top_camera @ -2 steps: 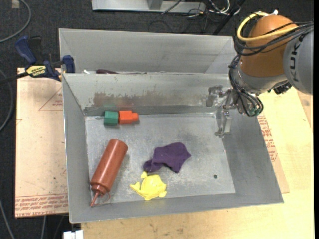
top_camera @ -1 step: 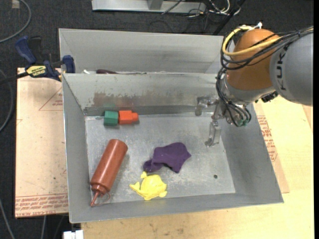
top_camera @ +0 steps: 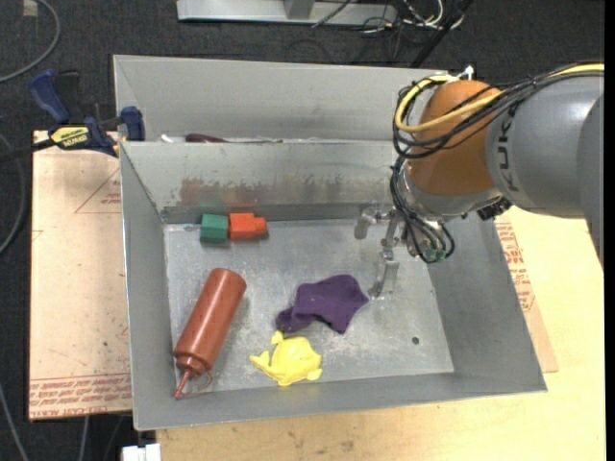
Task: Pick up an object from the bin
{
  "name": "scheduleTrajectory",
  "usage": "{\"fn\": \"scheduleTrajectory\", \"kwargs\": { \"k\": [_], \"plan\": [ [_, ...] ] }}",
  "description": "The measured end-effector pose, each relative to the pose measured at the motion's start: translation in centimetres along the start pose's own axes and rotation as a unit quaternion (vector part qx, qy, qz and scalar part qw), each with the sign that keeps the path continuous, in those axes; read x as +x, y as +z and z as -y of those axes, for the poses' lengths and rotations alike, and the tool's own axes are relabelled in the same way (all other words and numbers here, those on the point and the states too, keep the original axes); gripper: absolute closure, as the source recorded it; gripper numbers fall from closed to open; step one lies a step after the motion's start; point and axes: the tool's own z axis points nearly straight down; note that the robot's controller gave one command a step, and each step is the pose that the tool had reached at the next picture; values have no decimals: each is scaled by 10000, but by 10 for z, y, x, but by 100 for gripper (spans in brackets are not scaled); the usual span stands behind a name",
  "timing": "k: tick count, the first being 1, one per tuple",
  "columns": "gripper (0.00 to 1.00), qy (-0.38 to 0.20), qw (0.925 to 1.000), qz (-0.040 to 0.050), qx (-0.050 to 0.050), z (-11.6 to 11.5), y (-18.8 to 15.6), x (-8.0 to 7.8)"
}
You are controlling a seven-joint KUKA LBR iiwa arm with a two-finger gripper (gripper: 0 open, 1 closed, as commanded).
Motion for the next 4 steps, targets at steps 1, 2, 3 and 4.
{"fn": "scheduleTrajectory", "kwargs": {
  "k": [1, 2, 3, 4],
  "plan": [
    [0, 1246, 9922, 7, 5, -11, 15, 13],
    [0, 1362, 9907, 0, 7, -14, 17, 16],
    [0, 376, 9993, -26, 3, -14, -12, 30],
    [0, -448, 9990, 59, 14, -42, -3, 49]
  ]
}}
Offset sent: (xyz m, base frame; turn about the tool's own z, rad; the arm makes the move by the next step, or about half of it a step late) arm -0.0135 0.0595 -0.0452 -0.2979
